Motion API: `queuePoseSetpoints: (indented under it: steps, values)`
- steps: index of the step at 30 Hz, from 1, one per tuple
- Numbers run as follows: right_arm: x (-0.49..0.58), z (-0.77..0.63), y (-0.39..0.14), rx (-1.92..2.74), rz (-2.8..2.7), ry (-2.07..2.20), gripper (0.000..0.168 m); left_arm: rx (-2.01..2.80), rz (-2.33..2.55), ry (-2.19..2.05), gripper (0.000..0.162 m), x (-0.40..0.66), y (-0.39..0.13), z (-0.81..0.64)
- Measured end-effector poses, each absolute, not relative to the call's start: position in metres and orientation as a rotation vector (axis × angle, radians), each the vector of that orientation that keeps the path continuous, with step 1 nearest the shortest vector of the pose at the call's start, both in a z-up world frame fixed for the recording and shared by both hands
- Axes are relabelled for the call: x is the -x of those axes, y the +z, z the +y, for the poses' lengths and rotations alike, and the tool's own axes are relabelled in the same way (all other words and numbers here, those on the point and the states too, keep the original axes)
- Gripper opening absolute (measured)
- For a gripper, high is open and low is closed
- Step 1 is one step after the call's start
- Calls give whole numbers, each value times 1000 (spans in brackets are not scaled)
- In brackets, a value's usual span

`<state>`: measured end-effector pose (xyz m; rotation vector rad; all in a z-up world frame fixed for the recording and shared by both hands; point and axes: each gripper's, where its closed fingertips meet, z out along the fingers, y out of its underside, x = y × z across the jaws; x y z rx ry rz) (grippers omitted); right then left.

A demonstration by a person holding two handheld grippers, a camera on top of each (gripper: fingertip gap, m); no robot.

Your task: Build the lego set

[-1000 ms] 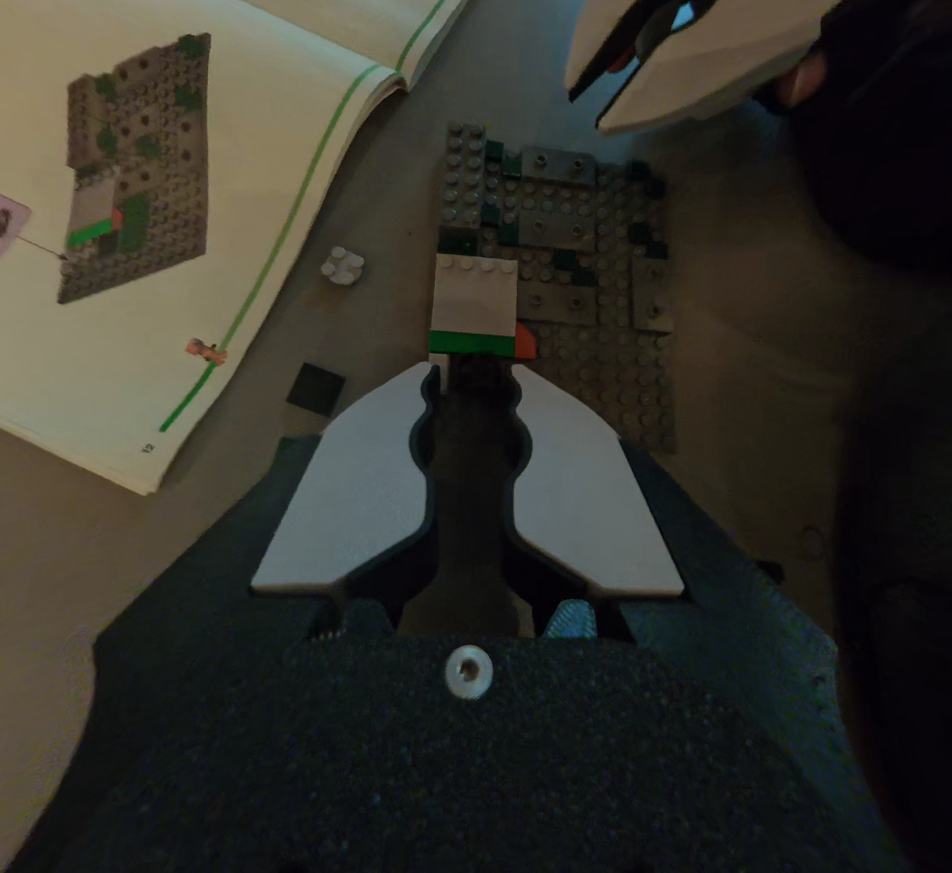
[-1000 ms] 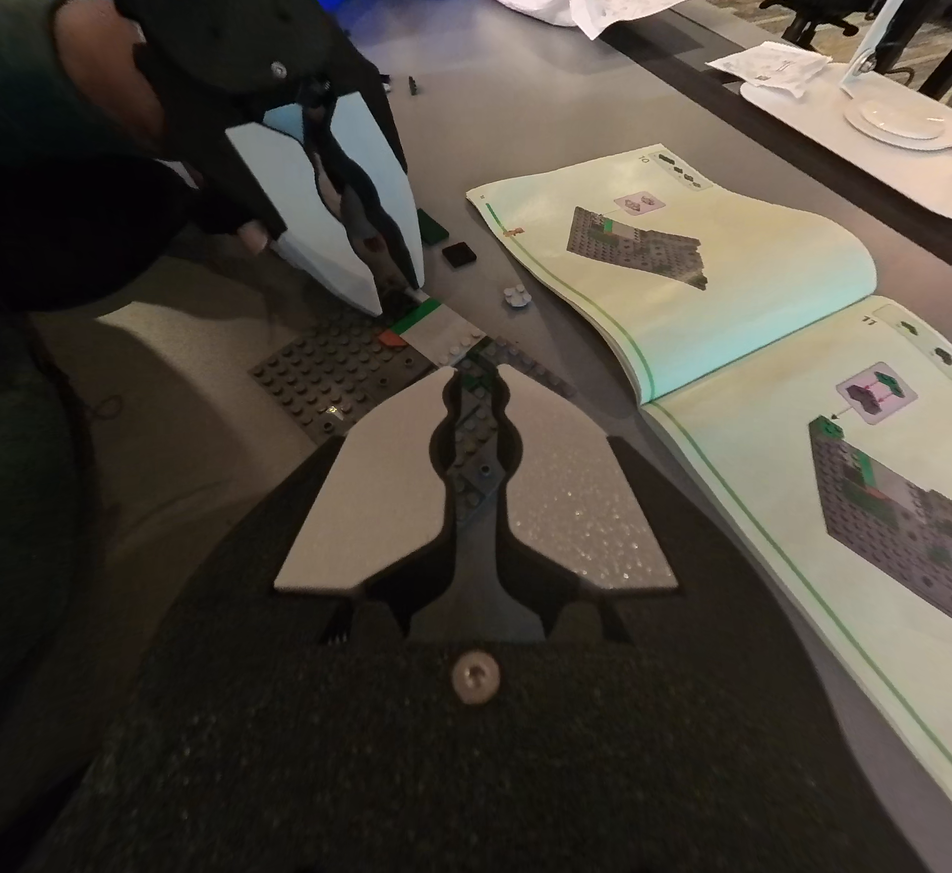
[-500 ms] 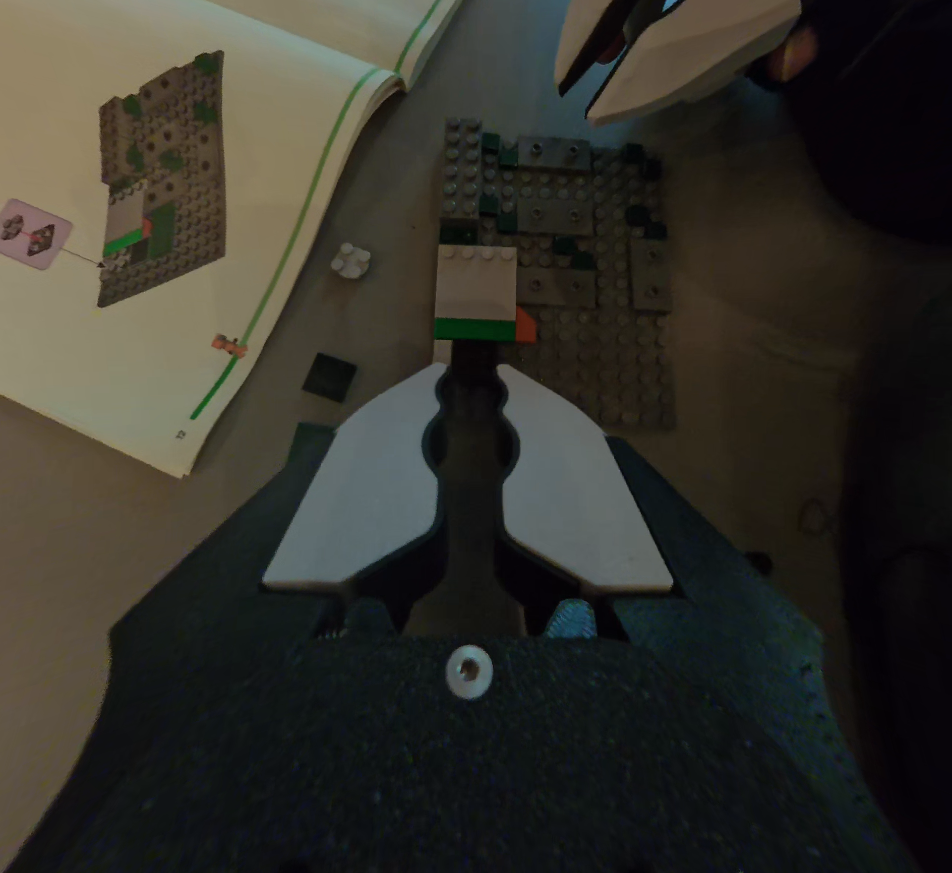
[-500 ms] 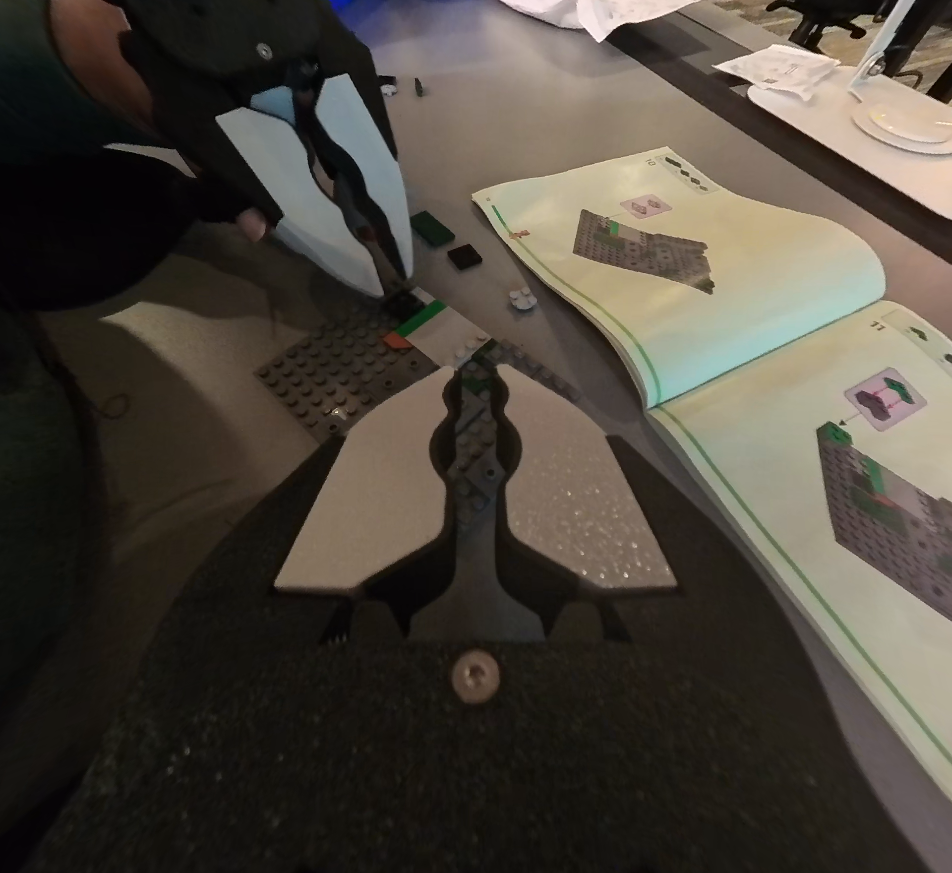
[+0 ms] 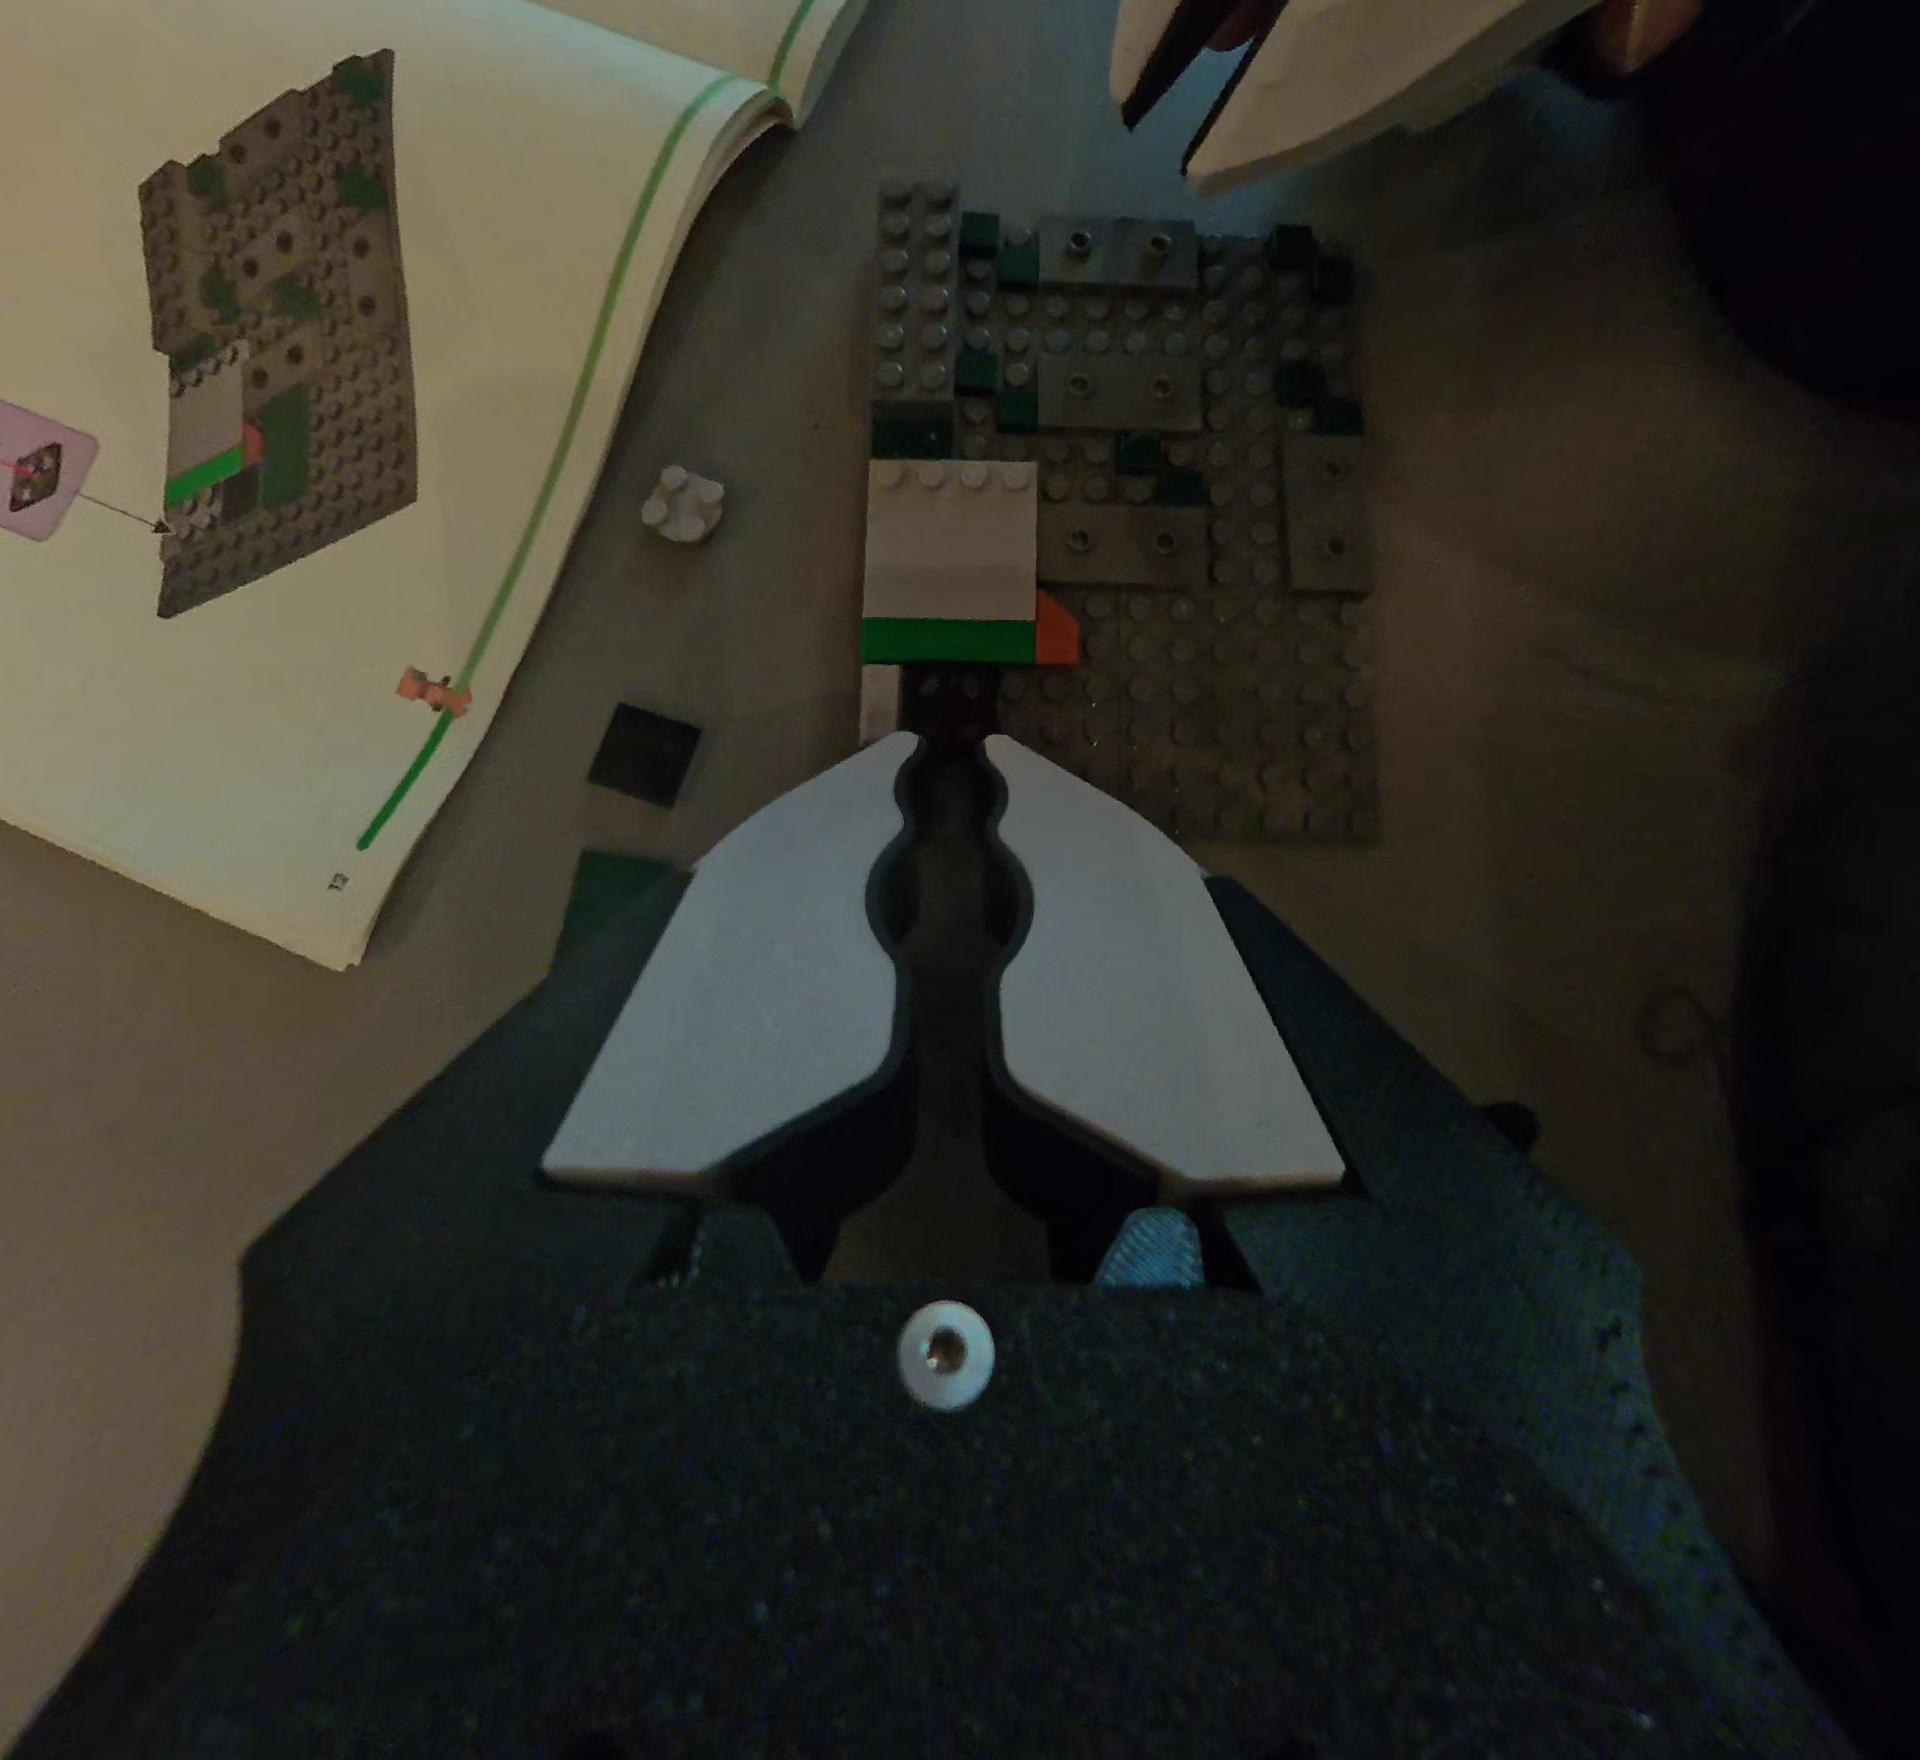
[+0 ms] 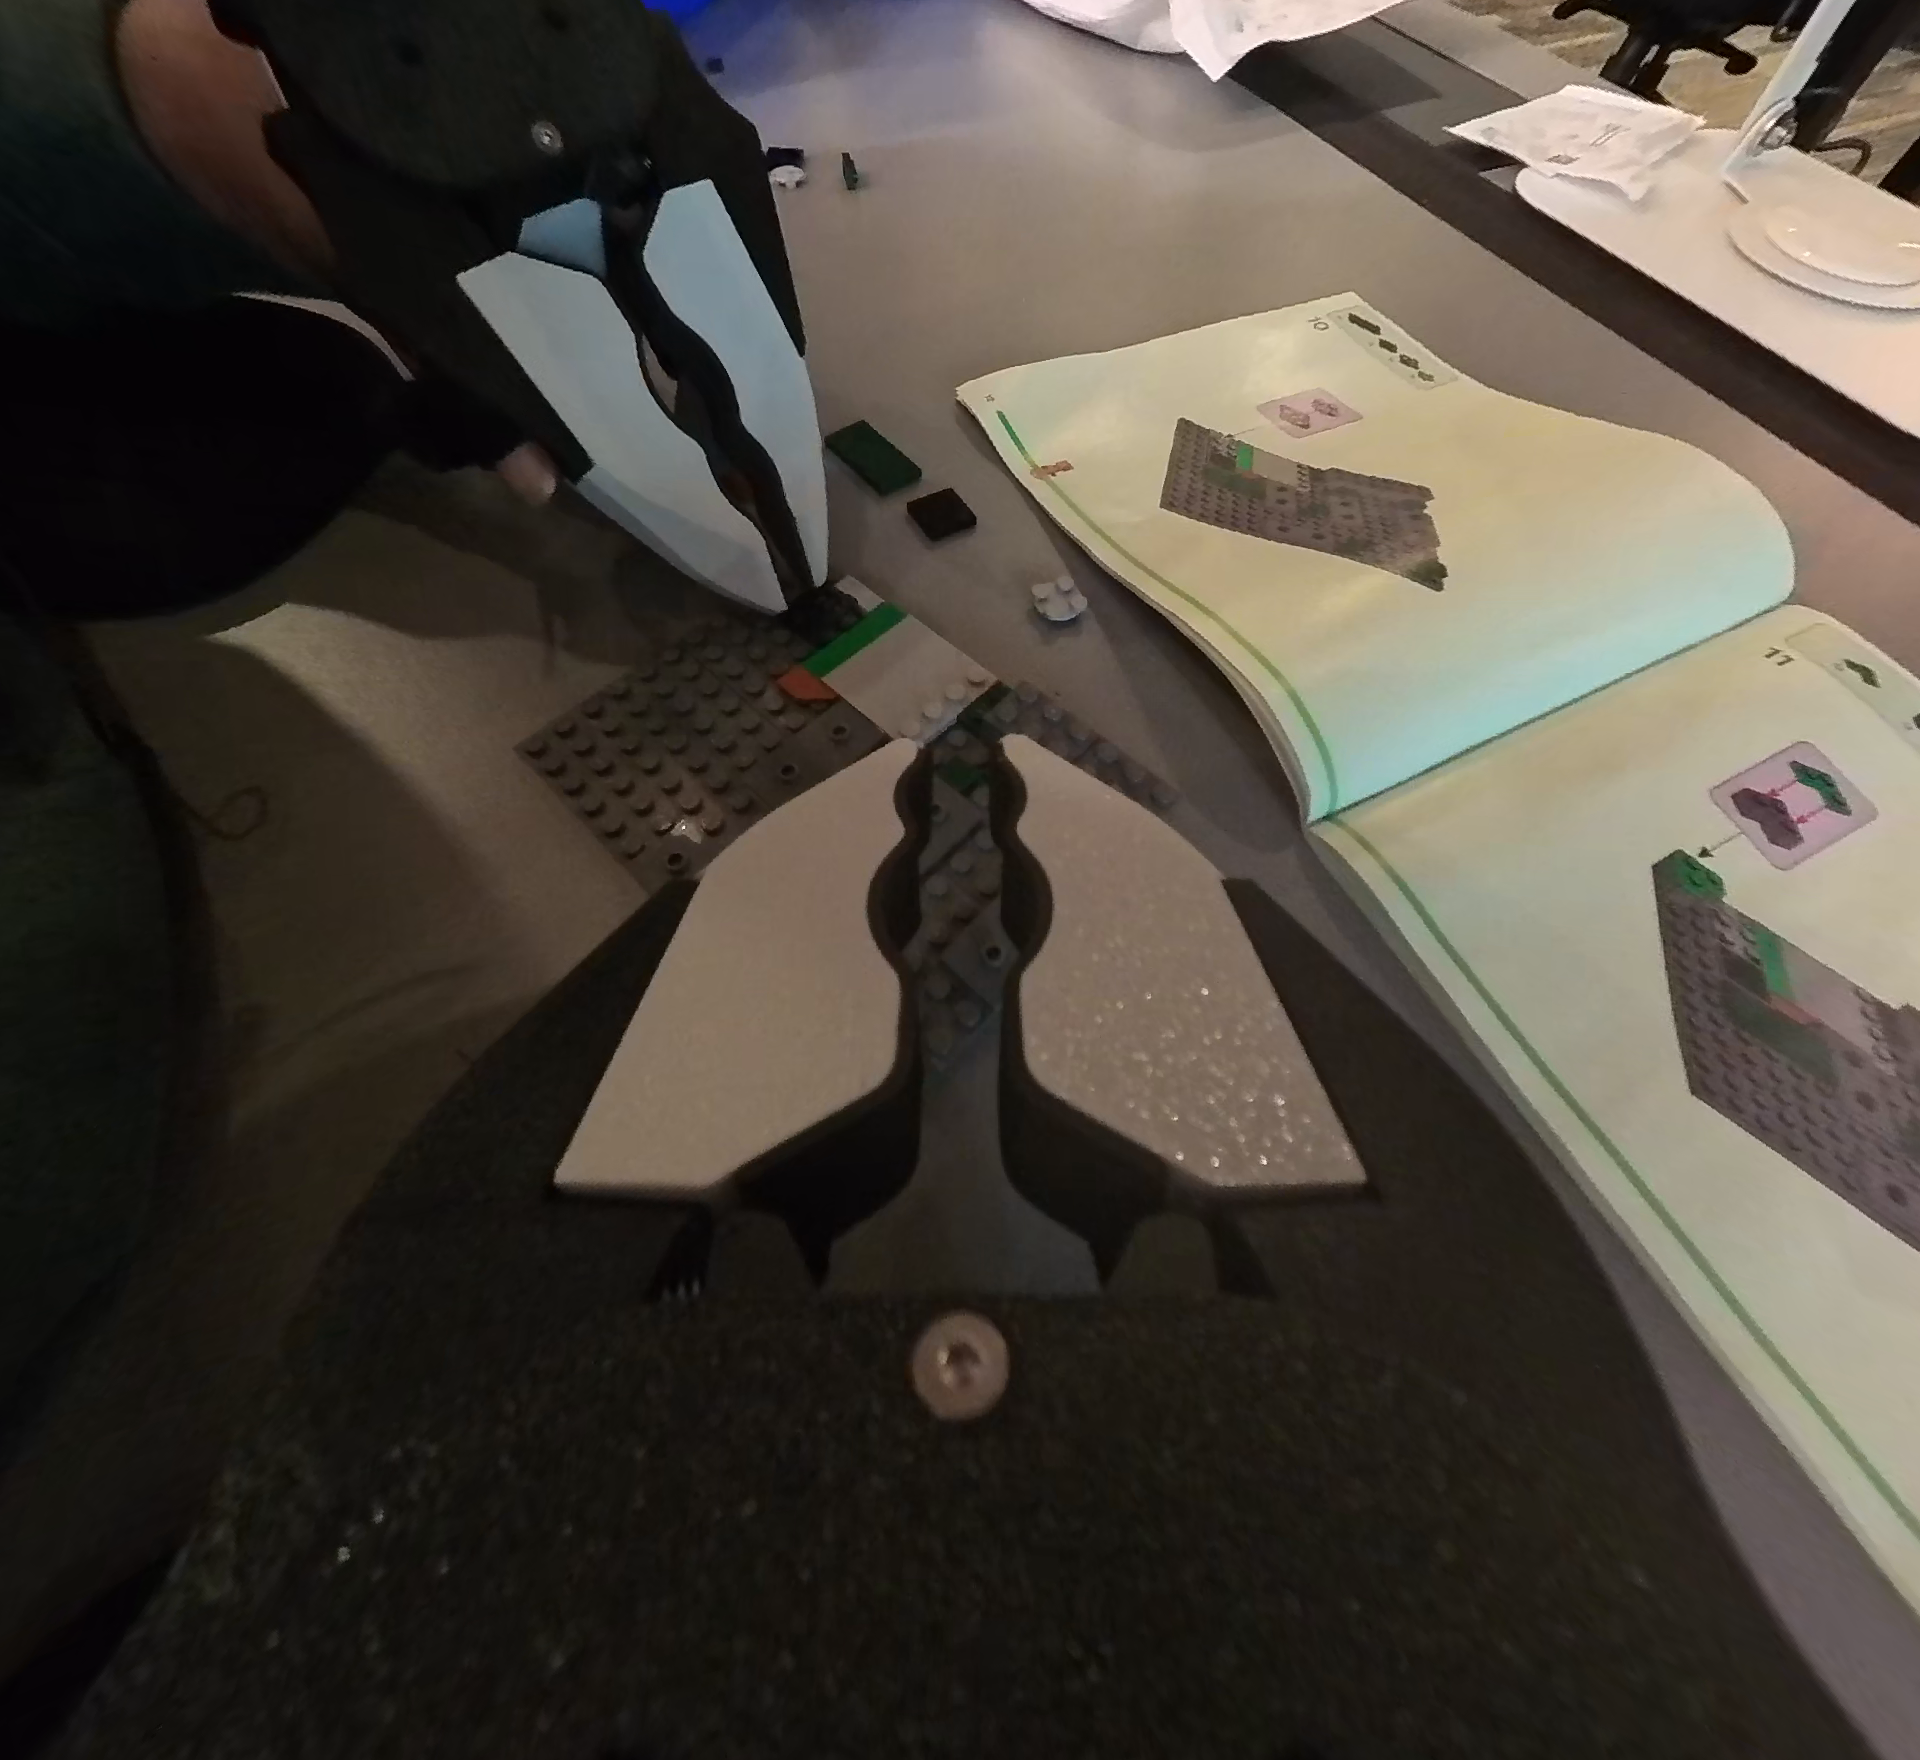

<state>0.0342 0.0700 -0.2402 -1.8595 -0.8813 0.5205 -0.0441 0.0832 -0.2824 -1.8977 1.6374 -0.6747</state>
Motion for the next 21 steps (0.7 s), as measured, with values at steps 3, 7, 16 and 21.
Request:
queuePoseSetpoints:
  steps: [3,7,16,21]
  values:
    - [-34,70,-240,1861,-882,521,9,1897,1634,-670,7,44,-283,84]
    - [-34,70,-240,1860,-885,521,9,1894,1632,-665,7,43,-282,84]
    - [-34,69,-240,1861,-888,521,9,1882,1631,-669,8,40,-282,84]
    - [-35,70,-240,1857,-884,519,9,1878,1629,-665,9,41,-280,84]
